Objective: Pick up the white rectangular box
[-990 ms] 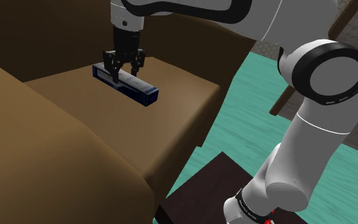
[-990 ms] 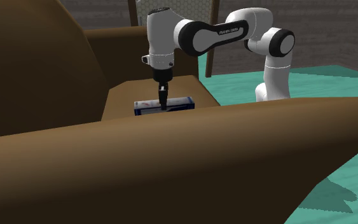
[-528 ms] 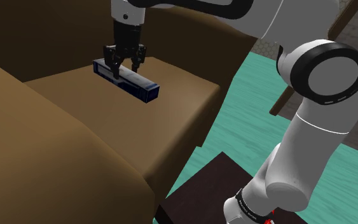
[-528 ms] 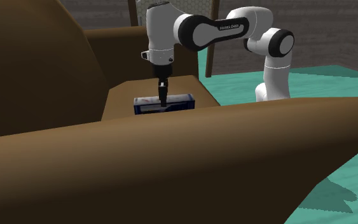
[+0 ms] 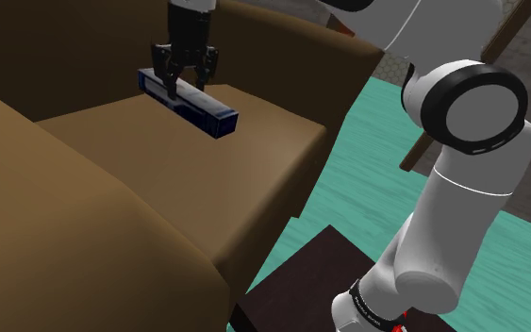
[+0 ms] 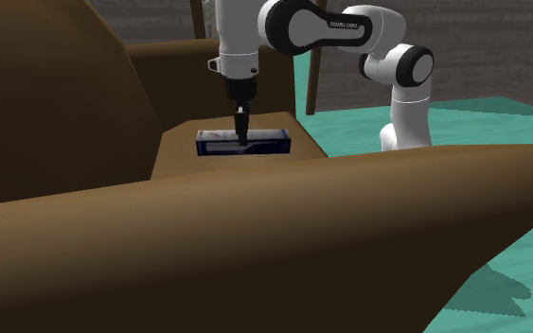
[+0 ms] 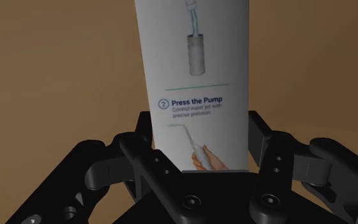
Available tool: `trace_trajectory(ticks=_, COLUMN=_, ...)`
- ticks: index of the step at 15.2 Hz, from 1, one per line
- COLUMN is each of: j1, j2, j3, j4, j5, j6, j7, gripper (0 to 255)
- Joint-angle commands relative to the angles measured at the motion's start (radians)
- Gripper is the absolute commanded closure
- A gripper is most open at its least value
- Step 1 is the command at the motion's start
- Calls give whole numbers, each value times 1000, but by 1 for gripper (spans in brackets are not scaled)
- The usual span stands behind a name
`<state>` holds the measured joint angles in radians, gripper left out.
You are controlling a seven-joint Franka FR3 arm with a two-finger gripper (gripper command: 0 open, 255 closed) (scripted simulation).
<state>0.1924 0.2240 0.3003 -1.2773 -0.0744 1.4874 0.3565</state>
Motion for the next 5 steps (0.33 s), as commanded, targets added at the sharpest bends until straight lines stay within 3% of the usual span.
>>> trace_trajectory(ticks=1, j1=4, j2=14, j3=1, j4=50, j5=-5, j6=-36, j7=1, gripper=255)
trace_trajectory(ticks=5, j1=10, j2=31, j3=2, j4=105, j5=-10, j6=-75, j7=2, gripper=255)
